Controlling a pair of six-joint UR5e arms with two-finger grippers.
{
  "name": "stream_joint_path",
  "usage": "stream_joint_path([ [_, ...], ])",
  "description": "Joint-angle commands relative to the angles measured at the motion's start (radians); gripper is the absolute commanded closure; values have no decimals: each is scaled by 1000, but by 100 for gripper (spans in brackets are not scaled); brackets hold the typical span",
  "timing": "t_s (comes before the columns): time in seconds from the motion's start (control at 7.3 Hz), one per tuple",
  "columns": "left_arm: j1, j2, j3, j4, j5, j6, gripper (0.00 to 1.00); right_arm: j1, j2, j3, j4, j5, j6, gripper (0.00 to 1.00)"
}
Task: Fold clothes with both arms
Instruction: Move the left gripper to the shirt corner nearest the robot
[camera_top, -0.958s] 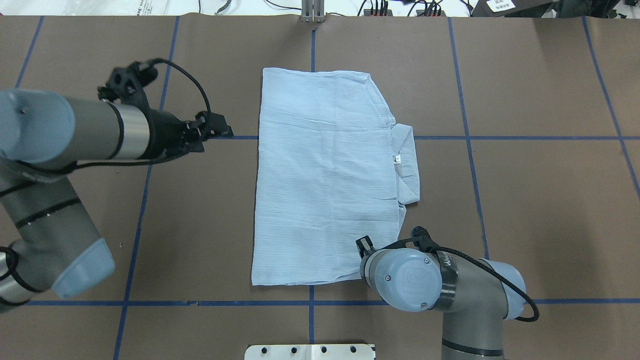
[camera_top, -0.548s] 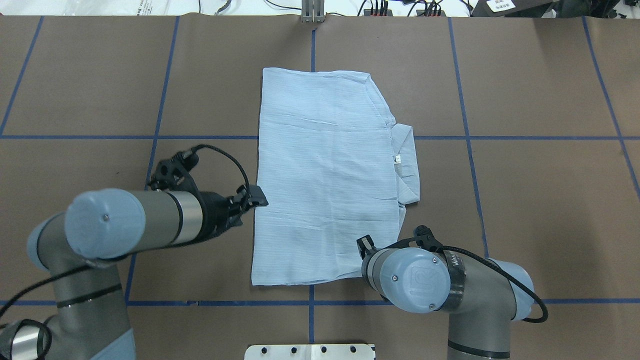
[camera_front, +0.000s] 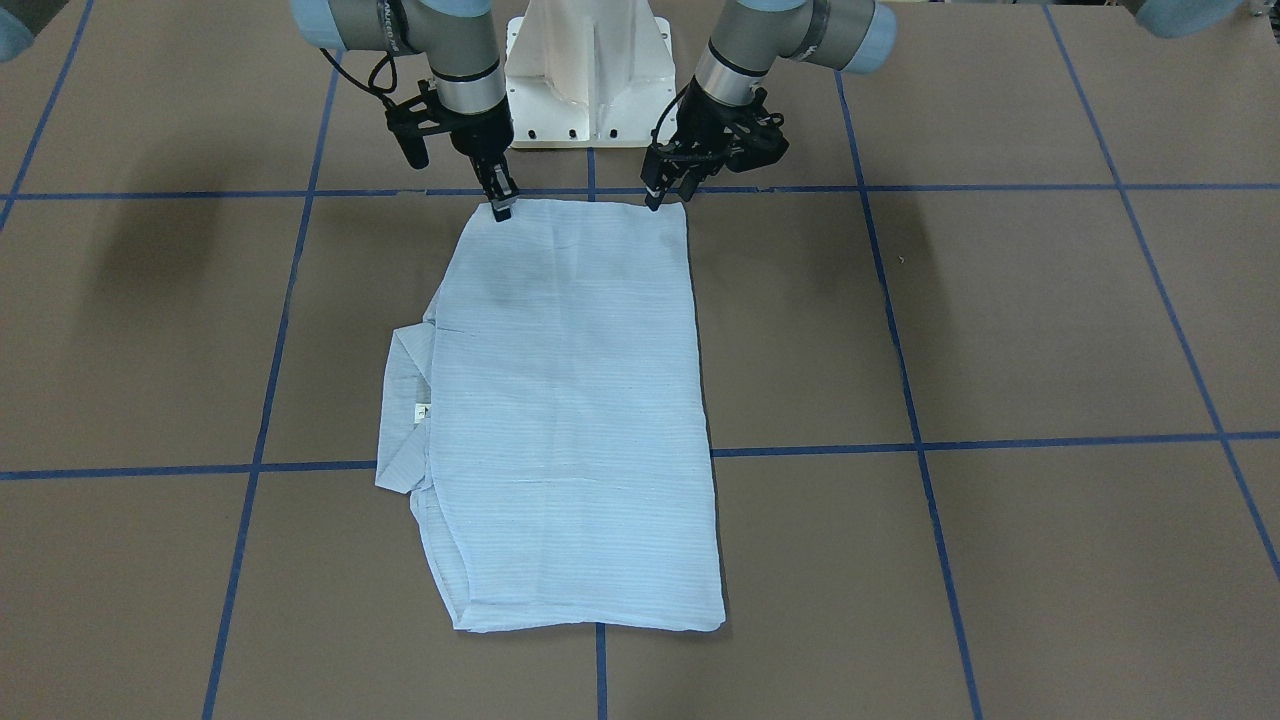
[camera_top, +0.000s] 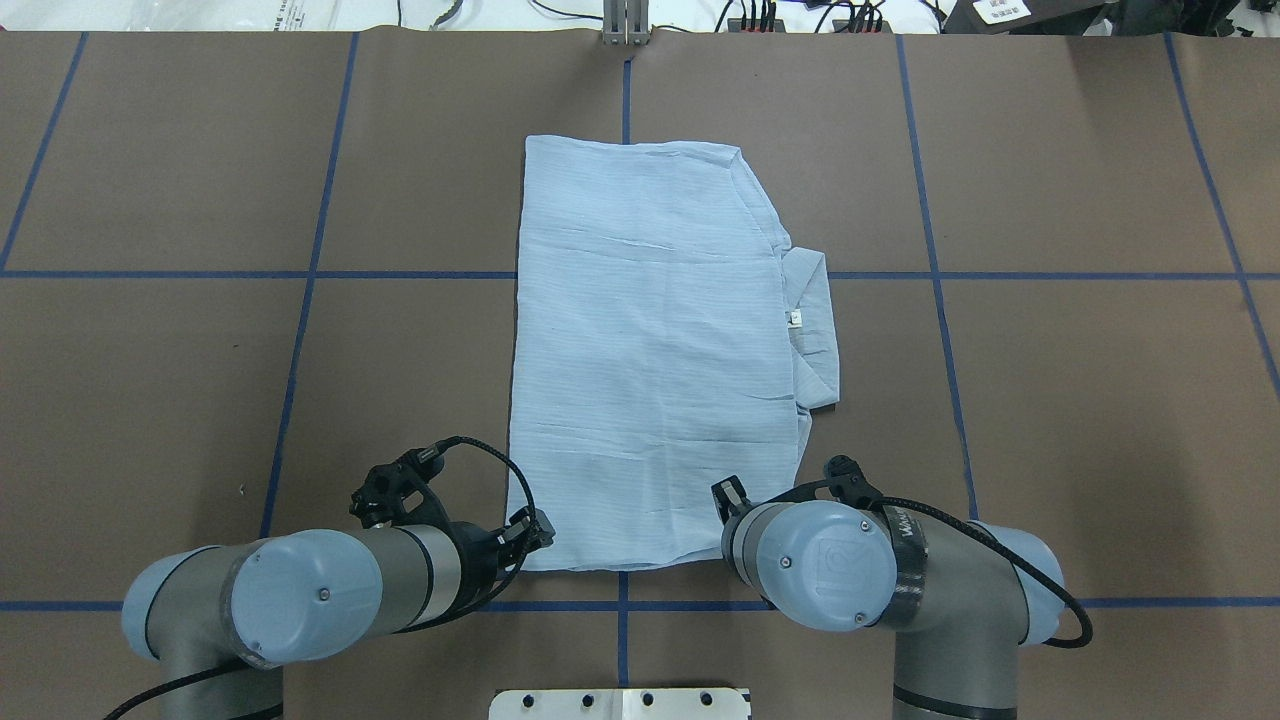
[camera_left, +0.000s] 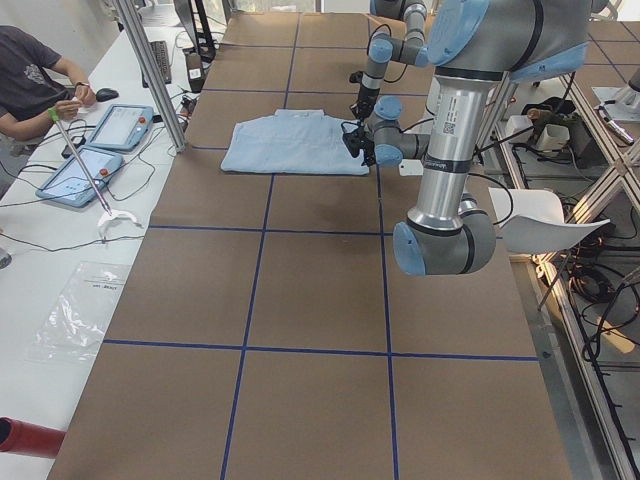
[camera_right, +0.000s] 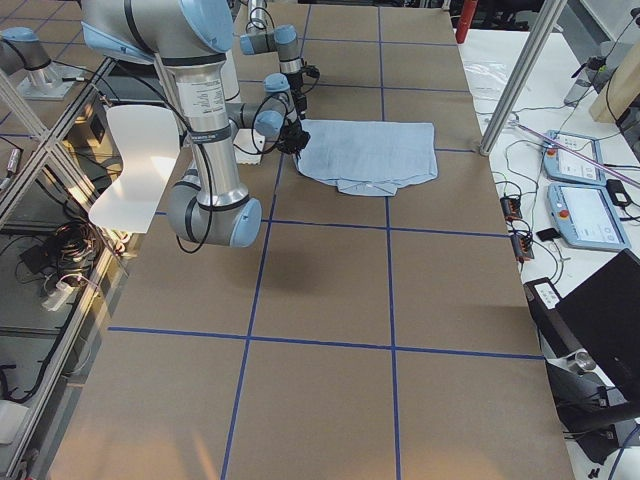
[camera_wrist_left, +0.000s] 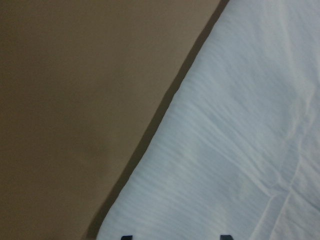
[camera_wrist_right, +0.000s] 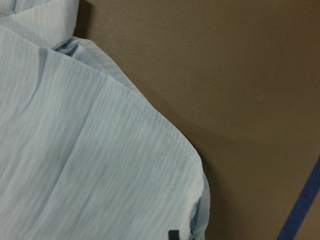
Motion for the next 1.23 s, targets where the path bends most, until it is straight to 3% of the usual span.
stream_joint_path([
  [0.0,11,-3,9,28,2,0,34,-1,0,2,0,-2,-1,100],
  [0.82,0,-11,42,30,5,14,34,-3,3,3,-5,7,1,100],
  [0.96,0,-11,42,30,5,14,58,-3,4,5,-5,7,1,100],
  [1.1,-3,-12,39,30,5,14,100,-3,4,5,-5,7,1,100],
])
